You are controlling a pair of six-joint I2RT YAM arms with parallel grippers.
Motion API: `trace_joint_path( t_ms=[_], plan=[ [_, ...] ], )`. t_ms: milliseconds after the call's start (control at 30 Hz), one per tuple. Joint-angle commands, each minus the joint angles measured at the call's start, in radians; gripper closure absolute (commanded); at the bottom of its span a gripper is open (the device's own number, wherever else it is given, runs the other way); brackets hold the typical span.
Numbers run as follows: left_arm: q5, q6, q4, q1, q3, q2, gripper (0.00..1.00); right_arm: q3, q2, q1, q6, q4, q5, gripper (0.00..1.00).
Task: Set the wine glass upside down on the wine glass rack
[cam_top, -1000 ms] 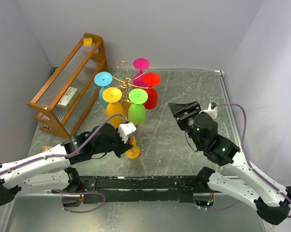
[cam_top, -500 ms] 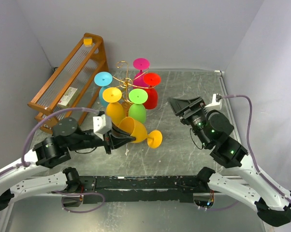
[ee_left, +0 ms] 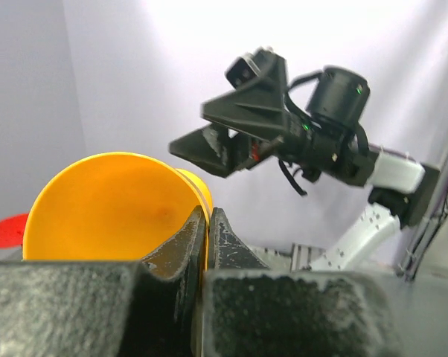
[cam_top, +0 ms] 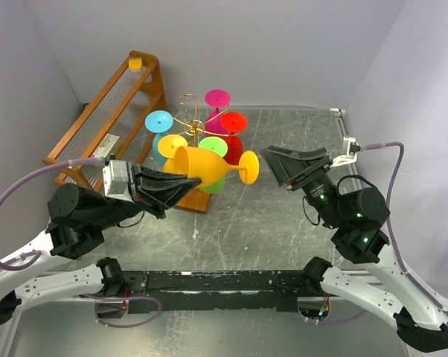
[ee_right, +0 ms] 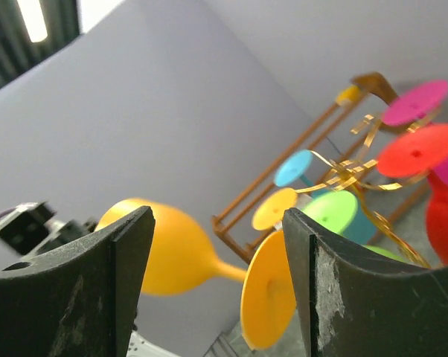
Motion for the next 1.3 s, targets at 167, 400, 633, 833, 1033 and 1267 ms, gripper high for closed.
trace_joint_path(
  t_ms=[167,400,633,833,1033,1267],
  plan=[
    [-0.142,0.042,0.383,-0.006,-0.032,0.030,0.93,0.046,0.046,-0.005,-0.082,0.206,-0.201,0.30],
    [-0.237,0.178,0.535,-0.006,-0.039,0.112,0.93,0.136,0.149,-0.005,0.003,0.198,-0.162,0.34],
    [-0.216,0.272,0.624,-0.006,-0.042,0.167,0.93,0.211,0.266,-0.006,0.183,0.143,-0.068,0.40],
    [-0.188,0.282,0.662,-0.006,-0.049,0.184,0.93,0.207,0.312,-0.005,0.390,0.146,0.091,0.42],
    [-0.189,0.288,0.657,-0.006,-0.051,0.186,0.93,0.216,0.332,-0.005,0.450,0.153,0.134,0.46],
    [-0.180,0.286,0.665,-0.006,-0.048,0.207,0.93,0.203,0.347,-0.005,0.498,0.196,0.122,0.52]
  ],
)
